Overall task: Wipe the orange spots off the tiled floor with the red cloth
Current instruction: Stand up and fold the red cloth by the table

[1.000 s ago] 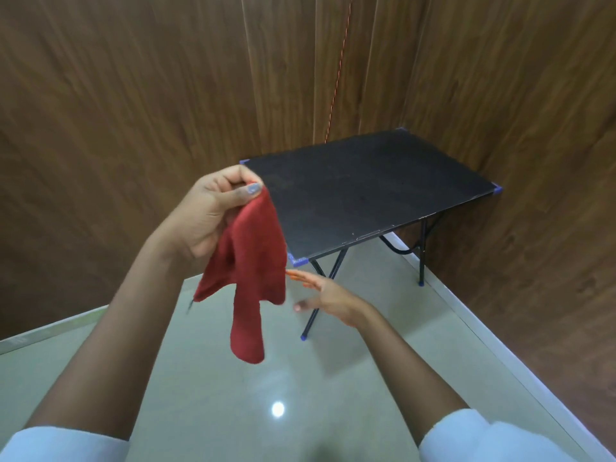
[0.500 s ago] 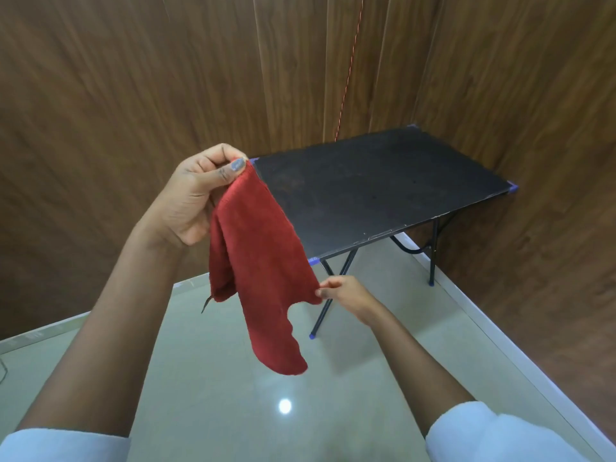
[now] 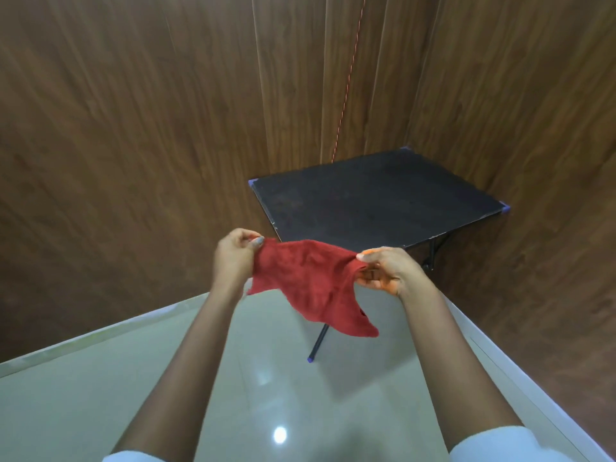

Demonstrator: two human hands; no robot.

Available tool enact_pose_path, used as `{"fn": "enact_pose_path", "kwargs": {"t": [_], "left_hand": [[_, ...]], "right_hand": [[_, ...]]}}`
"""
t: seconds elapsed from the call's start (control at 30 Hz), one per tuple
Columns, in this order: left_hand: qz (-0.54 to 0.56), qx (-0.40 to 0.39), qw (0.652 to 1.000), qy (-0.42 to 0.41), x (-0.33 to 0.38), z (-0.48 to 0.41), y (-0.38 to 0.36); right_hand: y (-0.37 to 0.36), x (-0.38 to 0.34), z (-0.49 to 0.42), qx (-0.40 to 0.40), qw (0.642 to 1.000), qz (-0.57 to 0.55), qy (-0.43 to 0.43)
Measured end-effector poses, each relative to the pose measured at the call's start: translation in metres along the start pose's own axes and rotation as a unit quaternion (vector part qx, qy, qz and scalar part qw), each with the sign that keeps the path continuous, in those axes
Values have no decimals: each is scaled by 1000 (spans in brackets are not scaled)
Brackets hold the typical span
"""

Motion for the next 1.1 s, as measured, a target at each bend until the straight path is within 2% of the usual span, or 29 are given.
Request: {"fn": "enact_pose_path", "kwargs": {"t": [0.1,0.2,0.3,0.37,0.47,0.63,0.7,0.73,0.8,0.83,0.87,0.93,0.97,1.0,1.1], "left_hand": [[15,-9,1000,-9,16,-7,11],[31,-99,995,-5,29,-17,15],[3,-113,993,16,31,-10,-4],[16,-126,992,14,28,5,-22],[-12,-163,986,-32,28,23,-39],[-93,-280,952,-79,32,47,-60],[-177,-250,943,-129,36,46,-62],[-188,-222,945,-151,39,42,-61],[-129,-205,961,-131,38,28,-57],[-80,-223,966,-99,39,23,-56],[-34,-253,964,-77,42,21,-57],[26,-309,946,-91,57,17,-65],[37,-324,939,-111,65,15,-68],[45,-335,933,-124,72,12,-68],[85,-385,911,-121,82,-2,-68]], "right_hand": [[8,-26,13,44,995,75,50],[16,-45,23,17,995,68,67],[3,-52,29,55,992,87,72],[-26,-45,36,25,992,109,65],[-70,-35,47,-18,991,118,62],[-89,-40,56,-12,987,132,94],[-87,-42,58,-45,985,126,109],[-81,-47,57,-34,980,138,136],[-61,-63,54,32,953,199,227],[-55,-67,50,18,940,226,256],[-53,-65,45,-40,933,249,255],[-49,-49,29,-170,913,314,199],[-44,-41,19,-202,902,340,173],[-37,-36,9,-218,901,340,158],[-9,-47,-17,-218,931,245,158]]}}
Point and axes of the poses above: each hand's wrist, its own z-axis away from the middle knuckle, its own y-axis out of the back of the hand, x = y × z, the point moved 6 cm from there along -z, towards the middle knuckle, and after that the axes turned 5 degrees about -y, right-handed, at the moved point
